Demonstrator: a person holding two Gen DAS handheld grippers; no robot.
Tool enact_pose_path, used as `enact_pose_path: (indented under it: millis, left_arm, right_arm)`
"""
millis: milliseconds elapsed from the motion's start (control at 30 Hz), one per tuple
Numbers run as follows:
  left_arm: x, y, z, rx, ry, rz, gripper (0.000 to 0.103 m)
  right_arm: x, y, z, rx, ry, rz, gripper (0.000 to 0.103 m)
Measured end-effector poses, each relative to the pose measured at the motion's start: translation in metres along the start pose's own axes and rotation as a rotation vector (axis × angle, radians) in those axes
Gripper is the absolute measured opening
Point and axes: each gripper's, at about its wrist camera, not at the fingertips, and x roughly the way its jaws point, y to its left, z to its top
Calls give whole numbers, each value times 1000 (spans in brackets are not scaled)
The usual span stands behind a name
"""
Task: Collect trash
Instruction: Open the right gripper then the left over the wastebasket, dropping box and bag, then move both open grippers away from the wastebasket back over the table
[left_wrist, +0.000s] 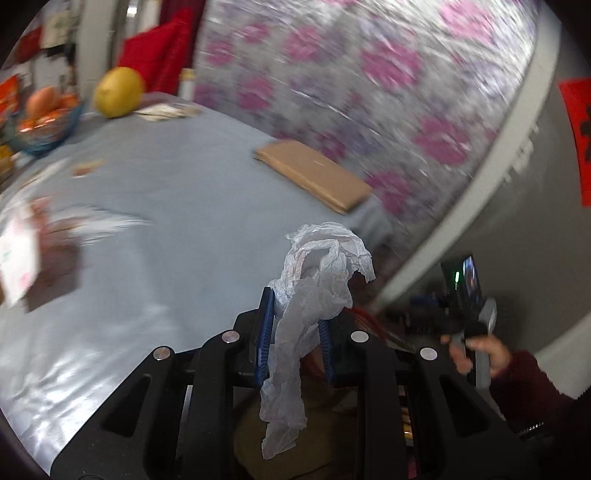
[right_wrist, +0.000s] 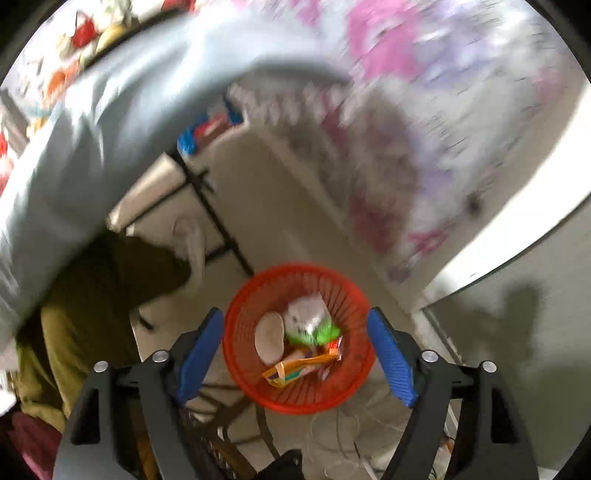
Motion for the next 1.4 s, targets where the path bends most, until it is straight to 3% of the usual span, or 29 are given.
enact_pose_path:
  millis: [233, 467, 600, 633, 733, 900, 1200, 1400]
  left_arm:
    - [74, -74, 2, 160, 147, -123, 24]
    - [173, -133, -15, 263, 330, -186, 28]
    - [201, -143, -16, 262, 369, -171, 59]
    - [201, -143, -15, 256, 368, -169, 71]
    - [188, -137, -7, 254, 317, -144, 82]
    - [160, -123, 8, 232, 235, -96, 85]
    - [87, -50, 22, 97, 57, 83, 88]
    - [36, 3, 15, -1, -39, 189, 92]
  right_arm:
    - [-41, -51, 13, 152, -117, 45, 82]
    - [-59, -84, 15, 232, -174, 59, 82]
    - [-67, -90, 15, 247, -192, 48, 82]
    - [-68, -90, 15, 248, -197, 53, 82]
    - [-73, -86, 17, 240, -216, 63, 82]
    - [-84, -67, 22, 191, -246, 78, 82]
    - [-108, -16, 30, 84, -295, 132, 83]
    - [-125, 33, 38, -2, -329, 188, 87]
